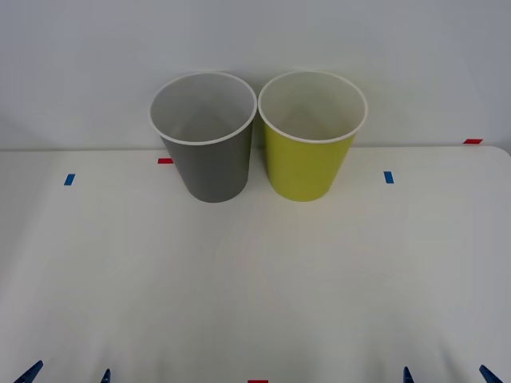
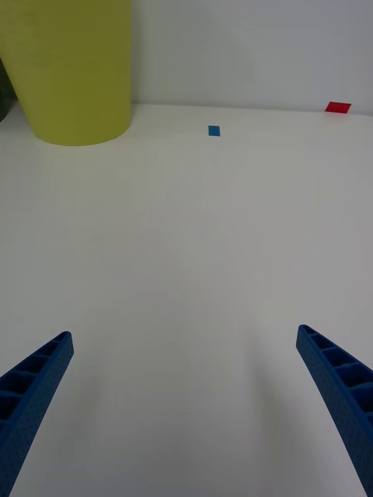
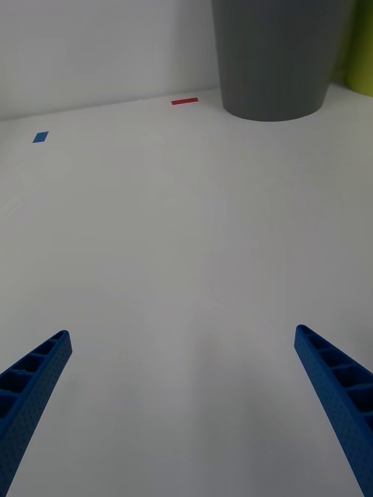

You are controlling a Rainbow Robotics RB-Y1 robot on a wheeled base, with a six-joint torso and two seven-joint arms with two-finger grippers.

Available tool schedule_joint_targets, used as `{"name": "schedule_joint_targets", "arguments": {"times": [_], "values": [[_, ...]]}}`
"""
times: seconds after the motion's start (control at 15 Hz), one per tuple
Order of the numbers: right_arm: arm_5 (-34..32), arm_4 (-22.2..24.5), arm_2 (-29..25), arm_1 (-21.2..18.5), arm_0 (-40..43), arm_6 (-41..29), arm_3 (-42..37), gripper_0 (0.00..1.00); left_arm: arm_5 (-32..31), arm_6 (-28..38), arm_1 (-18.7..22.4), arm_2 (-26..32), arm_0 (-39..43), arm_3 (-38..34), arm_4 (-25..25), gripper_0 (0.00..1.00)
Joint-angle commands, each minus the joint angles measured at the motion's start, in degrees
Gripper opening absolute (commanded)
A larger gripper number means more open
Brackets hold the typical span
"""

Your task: Put cans in the gray bin and PET bottles in the light green bin.

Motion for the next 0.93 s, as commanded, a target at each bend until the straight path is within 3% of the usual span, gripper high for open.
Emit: {"name": "schedule_joint_targets", "arguments": {"times": [0.07,0.93], "values": [[0.0,0.0,0.0,0.0,0.0,0.0,0.0,1.00,0.0,0.0,0.0,0.0,0.0,0.0,0.0,1.00],[0.0,0.0,0.0,0.0,0.0,0.0,0.0,1.00,0.0,0.0,0.0,0.0,0.0,0.0,0.0,1.00]]}}
